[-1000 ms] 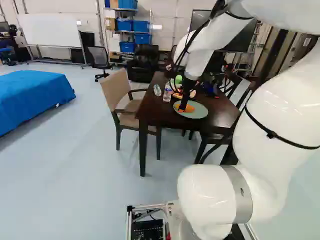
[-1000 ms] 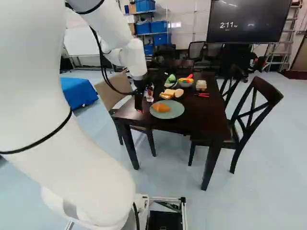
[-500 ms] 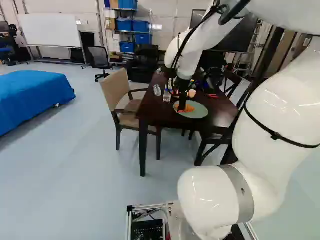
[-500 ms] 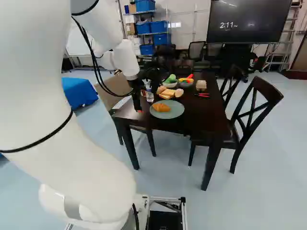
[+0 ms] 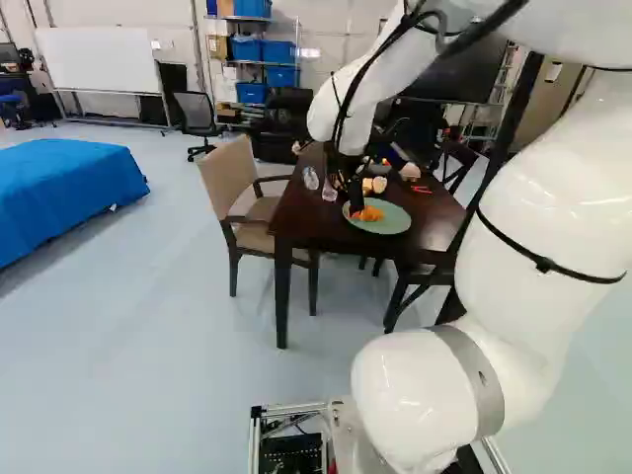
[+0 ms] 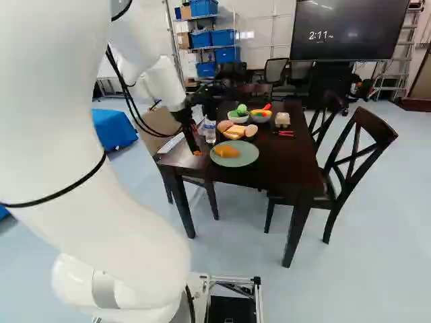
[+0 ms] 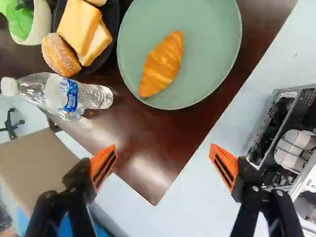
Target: Move the croissant to the empty plate
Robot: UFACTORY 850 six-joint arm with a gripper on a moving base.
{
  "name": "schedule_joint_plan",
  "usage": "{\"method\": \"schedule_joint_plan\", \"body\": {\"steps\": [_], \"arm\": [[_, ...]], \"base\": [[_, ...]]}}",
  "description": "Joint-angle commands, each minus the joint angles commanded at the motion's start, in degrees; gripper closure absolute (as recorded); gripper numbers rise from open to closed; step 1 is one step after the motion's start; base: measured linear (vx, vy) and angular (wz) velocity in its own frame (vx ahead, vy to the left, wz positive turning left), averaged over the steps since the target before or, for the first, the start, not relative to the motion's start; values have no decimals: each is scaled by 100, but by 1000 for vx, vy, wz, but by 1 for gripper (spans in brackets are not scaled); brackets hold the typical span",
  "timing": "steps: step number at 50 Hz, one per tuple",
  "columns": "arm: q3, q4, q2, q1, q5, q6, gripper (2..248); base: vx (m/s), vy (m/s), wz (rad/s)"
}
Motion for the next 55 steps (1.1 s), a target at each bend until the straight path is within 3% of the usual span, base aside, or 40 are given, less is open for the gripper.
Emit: {"method": "schedule_joint_plan", "body": {"steps": [16,32,55], "arm": [[296,-797,291,286,115,0,3],[783,-1512,793,374,323,0,3],[838,-1496,836,374,358,-43,3]], "base": [[0,0,0],[0,0,0],[0,0,0]]}}
